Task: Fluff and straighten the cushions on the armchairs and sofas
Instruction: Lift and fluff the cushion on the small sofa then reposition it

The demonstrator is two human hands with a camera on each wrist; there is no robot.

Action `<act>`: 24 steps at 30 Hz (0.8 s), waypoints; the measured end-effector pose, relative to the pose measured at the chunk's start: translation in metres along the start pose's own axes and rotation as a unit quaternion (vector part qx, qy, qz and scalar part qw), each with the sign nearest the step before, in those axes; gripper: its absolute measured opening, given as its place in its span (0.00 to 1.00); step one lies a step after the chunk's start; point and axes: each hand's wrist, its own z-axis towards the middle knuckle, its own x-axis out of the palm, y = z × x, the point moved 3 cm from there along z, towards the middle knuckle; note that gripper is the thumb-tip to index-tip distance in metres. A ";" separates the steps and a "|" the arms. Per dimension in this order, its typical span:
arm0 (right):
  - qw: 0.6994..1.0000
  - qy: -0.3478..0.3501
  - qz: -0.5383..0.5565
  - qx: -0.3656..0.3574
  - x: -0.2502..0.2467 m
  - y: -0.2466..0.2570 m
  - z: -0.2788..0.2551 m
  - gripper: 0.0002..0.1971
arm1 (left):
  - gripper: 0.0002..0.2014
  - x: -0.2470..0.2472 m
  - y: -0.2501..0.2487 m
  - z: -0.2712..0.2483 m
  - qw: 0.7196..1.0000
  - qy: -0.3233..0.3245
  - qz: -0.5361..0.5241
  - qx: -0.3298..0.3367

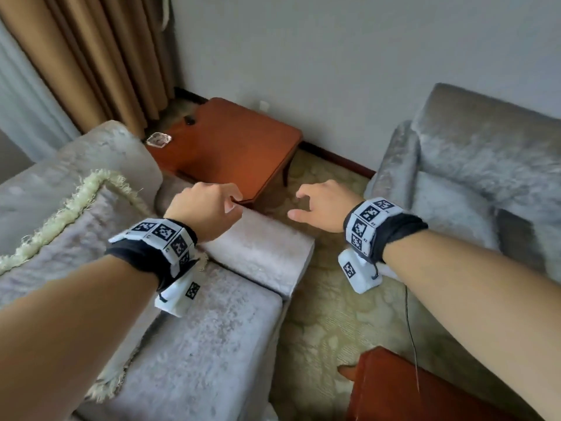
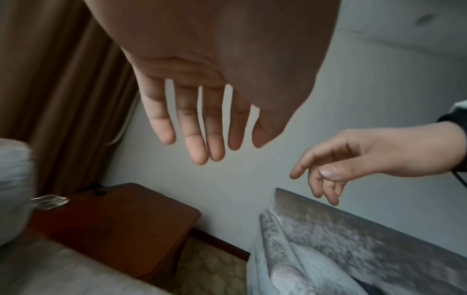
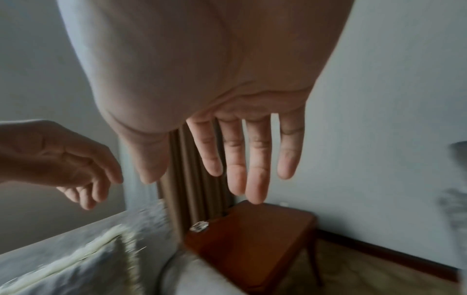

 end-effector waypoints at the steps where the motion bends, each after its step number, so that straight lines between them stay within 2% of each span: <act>1: 1.000 -0.001 0.001 0.022 -0.007 -0.023 -0.013 0.33 | 0.16 -0.003 -0.022 0.009 0.999 0.023 0.010 0.022; 7: 0.991 -0.009 0.016 0.129 -0.041 -0.153 -0.071 0.34 | 0.16 -0.002 -0.167 0.084 0.967 0.158 0.101 0.172; 12: 0.982 -0.020 0.033 0.183 -0.062 -0.268 -0.084 0.32 | 0.16 0.025 -0.294 0.180 0.941 0.157 0.142 0.265; 17: 0.966 -0.027 0.053 0.251 -0.090 -0.387 -0.086 0.31 | 0.18 0.057 -0.408 0.275 0.922 0.159 0.150 0.321; 24: 0.947 -0.025 0.041 0.317 -0.119 -0.526 -0.082 0.34 | 0.20 0.111 -0.529 0.368 0.886 0.188 0.163 0.390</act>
